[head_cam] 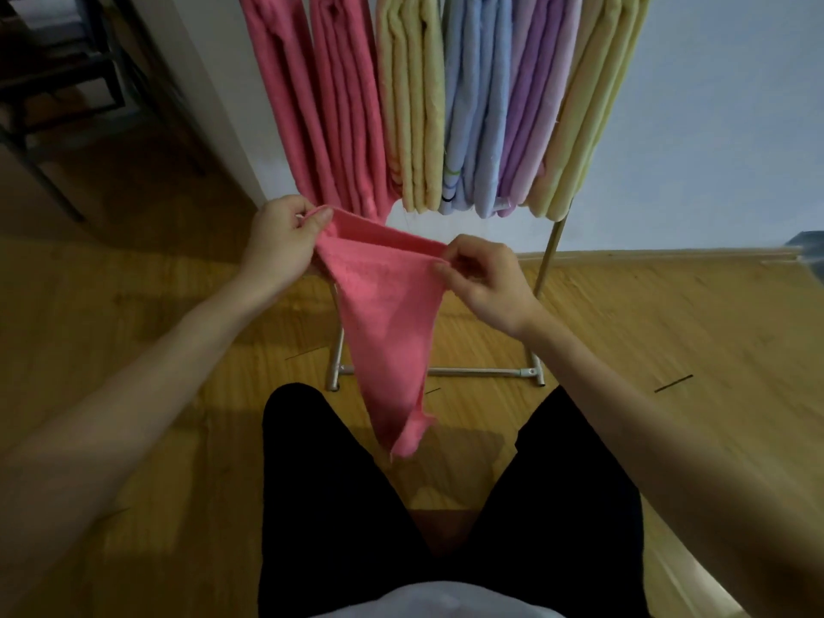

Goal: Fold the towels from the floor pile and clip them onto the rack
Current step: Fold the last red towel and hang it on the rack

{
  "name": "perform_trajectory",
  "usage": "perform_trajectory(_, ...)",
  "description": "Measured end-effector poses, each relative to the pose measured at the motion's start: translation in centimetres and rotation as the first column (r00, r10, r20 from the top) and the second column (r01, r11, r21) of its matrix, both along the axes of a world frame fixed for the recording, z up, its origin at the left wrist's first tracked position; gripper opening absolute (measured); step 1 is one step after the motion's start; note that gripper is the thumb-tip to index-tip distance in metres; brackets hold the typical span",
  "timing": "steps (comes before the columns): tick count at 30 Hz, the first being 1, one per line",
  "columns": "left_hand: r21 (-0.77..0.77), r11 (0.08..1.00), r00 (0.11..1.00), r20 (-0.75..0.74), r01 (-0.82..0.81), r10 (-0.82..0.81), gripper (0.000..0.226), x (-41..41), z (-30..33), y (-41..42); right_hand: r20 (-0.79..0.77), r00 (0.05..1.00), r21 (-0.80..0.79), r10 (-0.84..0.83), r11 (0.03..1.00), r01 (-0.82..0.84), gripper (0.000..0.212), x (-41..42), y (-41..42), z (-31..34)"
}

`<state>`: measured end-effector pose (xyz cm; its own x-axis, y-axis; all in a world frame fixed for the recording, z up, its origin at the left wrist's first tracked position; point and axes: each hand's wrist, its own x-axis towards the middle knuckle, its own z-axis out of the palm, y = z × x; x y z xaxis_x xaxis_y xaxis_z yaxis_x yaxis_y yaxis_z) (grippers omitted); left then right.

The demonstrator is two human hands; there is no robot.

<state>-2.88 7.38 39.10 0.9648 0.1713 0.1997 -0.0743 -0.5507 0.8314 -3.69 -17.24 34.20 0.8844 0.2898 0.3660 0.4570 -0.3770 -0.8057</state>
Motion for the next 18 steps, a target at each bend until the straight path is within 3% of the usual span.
perform_trajectory(2, 0.012, 0.999, 0.994, -0.101, 0.039, -0.037, 0.026, -0.3, 0.4, -0.1, 0.087, 0.996, -0.06, -0.018, 0.998, 0.023, 0.012, 0.4, -0.6, 0.4)
perform_trajectory(6, 0.339, 0.924, 0.962, -0.258, 0.177, -0.09, 0.016, -0.8, 2.2, 0.2, 0.159, 0.987, -0.129, 0.014, 0.992, 0.007, 0.006, 1.5, -2.0, 1.6)
perform_trajectory(9, 0.463, 0.854, 0.941, -0.326, 0.238, -0.086, 0.013, -0.7, 3.3, 0.6, 0.178, 0.984, -0.175, 0.032, 0.985, -0.001, 0.011, 2.2, -2.7, 2.3)
perform_trajectory(18, 0.56, 0.789, 0.944, -0.322, 0.252, -0.073, 0.004, 1.2, 5.0, -1.3, 0.17, 0.985, -0.101, -0.018, 0.994, 0.035, 0.006, 3.7, -3.7, 3.7)
